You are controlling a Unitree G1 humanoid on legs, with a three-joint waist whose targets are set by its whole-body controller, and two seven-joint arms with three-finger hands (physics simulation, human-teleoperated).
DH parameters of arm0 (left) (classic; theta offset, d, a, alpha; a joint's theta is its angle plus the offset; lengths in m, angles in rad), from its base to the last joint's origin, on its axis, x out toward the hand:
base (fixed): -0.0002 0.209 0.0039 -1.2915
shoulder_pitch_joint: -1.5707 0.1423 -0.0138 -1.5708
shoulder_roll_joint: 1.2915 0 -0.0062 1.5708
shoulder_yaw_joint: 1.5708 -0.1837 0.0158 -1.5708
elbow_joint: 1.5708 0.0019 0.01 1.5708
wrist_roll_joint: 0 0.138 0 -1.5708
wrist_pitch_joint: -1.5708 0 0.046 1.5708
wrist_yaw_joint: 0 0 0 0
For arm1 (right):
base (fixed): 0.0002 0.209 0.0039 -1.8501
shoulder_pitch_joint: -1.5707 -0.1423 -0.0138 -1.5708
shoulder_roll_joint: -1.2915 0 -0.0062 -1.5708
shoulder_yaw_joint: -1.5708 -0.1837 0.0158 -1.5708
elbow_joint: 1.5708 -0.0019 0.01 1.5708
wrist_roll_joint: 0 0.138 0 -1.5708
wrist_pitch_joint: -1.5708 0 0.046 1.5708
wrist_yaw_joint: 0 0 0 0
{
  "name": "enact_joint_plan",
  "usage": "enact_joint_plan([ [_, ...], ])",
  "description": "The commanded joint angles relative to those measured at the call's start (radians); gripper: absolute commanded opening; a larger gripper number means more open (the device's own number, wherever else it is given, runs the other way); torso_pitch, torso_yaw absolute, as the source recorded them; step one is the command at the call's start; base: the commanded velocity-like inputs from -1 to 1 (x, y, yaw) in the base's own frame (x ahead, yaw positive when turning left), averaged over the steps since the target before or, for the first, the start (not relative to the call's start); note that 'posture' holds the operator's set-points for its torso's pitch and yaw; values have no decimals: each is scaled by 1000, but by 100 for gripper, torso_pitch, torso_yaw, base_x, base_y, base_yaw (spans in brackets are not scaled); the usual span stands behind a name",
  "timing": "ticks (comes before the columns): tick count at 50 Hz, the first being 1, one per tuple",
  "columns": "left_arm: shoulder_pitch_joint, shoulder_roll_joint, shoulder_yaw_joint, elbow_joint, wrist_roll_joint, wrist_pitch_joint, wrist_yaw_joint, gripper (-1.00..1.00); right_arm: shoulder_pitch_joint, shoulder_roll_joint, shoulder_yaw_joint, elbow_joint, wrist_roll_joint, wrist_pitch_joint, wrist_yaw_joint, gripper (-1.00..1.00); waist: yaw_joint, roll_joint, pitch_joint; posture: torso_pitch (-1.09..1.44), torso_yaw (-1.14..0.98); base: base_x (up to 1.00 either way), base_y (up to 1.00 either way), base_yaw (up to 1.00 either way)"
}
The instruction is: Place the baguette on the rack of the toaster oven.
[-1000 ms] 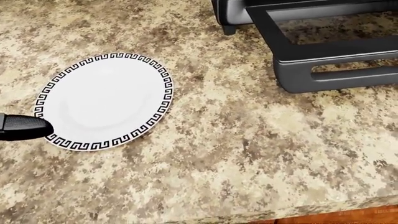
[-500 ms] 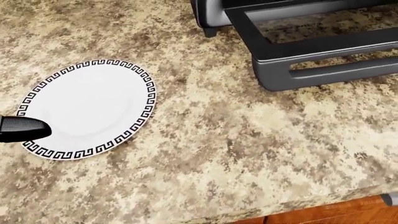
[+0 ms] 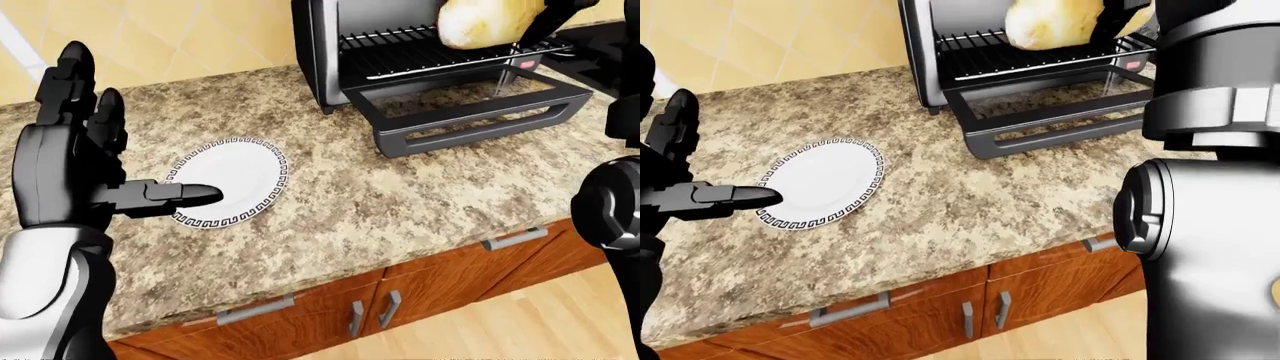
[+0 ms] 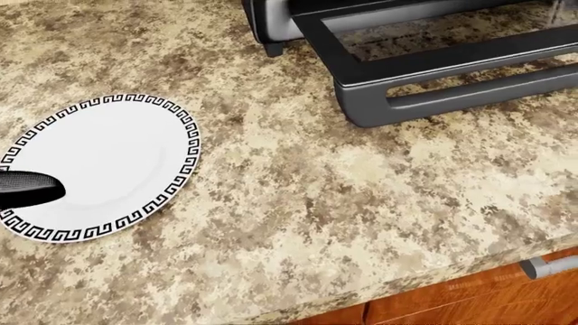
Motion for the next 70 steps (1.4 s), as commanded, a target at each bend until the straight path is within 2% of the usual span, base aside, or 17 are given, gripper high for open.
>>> enact_joint_plan([
  [1,-19,13,4,-18,1,-32,5,100,-48,-7,-9,-18,1,-2,-46,-100,-2,-3,-28,0,-22,0,0,0],
  [19,-27,19,-6,-4,-3,-36,15,100,-98,27,16,152,-41,-24,-209,-100,-22,-4,-36,0,-22,0,0,0],
  [42,2,6,-4,0,5,-65,10,100,-126,83,36,265,-58,-7,-311,-100,-34,-3,-41,0,-22,0,0,0],
  [50,16,6,16,-11,-3,-62,2,100,-134,103,45,302,-68,11,-367,-100,-38,-1,-42,0,-22,0,0,0],
  [70,15,7,5,1,6,-72,3,100,-146,135,57,367,-93,35,-475,-100,-41,0,-45,0,-22,0,0,0],
])
